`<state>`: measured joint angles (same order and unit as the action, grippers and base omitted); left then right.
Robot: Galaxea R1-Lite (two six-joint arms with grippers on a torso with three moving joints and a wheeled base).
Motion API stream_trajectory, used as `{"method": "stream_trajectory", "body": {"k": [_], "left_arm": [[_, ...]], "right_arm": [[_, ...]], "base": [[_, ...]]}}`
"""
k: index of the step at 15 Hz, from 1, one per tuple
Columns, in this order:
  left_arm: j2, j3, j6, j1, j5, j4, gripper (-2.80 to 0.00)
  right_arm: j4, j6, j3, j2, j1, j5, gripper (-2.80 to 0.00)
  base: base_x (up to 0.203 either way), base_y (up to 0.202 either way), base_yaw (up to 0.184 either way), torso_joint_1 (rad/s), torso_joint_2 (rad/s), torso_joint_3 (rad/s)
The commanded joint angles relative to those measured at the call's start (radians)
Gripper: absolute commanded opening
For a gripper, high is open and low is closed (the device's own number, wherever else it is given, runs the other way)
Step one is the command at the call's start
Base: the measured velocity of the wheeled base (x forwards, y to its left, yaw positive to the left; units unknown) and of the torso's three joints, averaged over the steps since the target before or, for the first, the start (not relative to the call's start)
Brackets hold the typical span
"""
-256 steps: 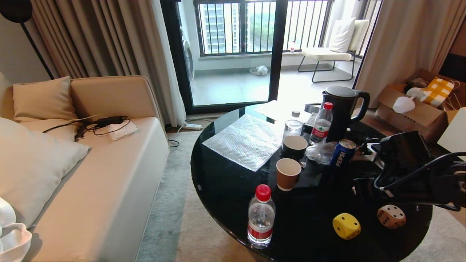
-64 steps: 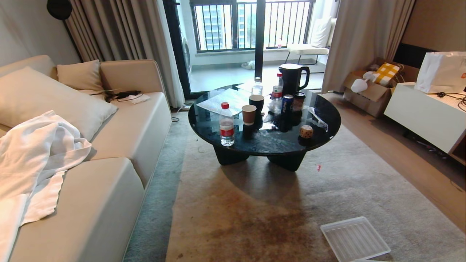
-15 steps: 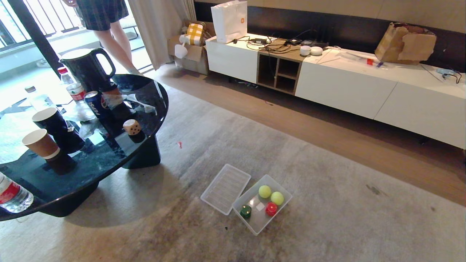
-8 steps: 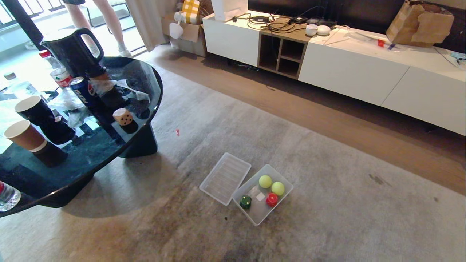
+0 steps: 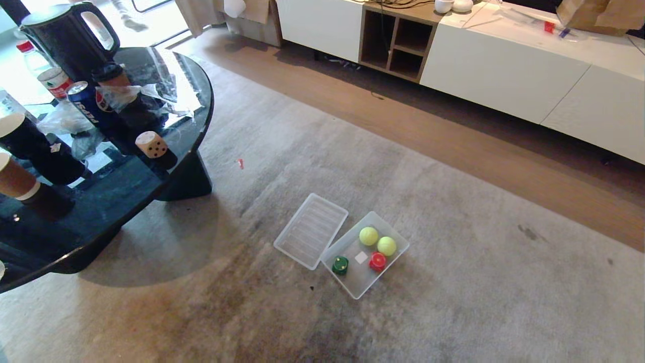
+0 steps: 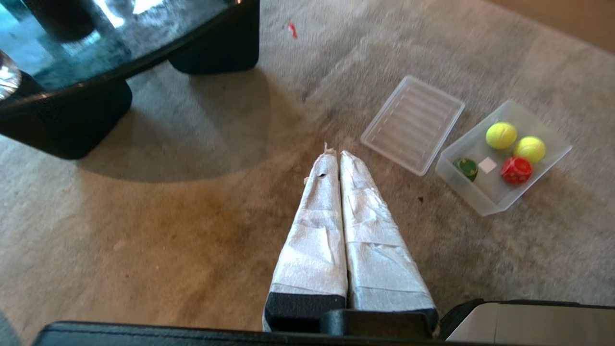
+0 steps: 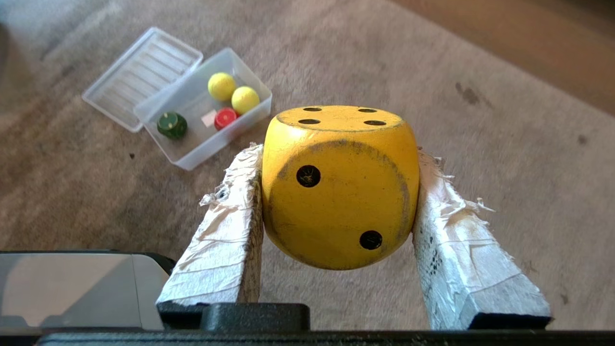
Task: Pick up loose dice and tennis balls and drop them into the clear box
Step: Put the toys in the box
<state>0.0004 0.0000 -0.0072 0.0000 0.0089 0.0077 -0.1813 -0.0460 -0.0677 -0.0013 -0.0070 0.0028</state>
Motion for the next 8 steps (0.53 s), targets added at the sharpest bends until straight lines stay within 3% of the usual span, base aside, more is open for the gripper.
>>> {"method": "stream_trajectory", "body": {"k": [1,8], "left_arm": [[0.000,0.000,0.000,0.000,0.000,0.000,-2.80],[0.000,0.000,0.000,0.000,0.000,0.000,-2.80]], "right_arm": [[-0.001,0.000,0.000,0.000,0.001,0.000,-2.80],[-0.001,0.000,0.000,0.000,0.001,0.000,-2.80]], "base": [[0.000,0.000,0.000,-0.006,0.01,-0.202],[0.000,0.000,0.000,0.000,0.00,-0.200]]}}
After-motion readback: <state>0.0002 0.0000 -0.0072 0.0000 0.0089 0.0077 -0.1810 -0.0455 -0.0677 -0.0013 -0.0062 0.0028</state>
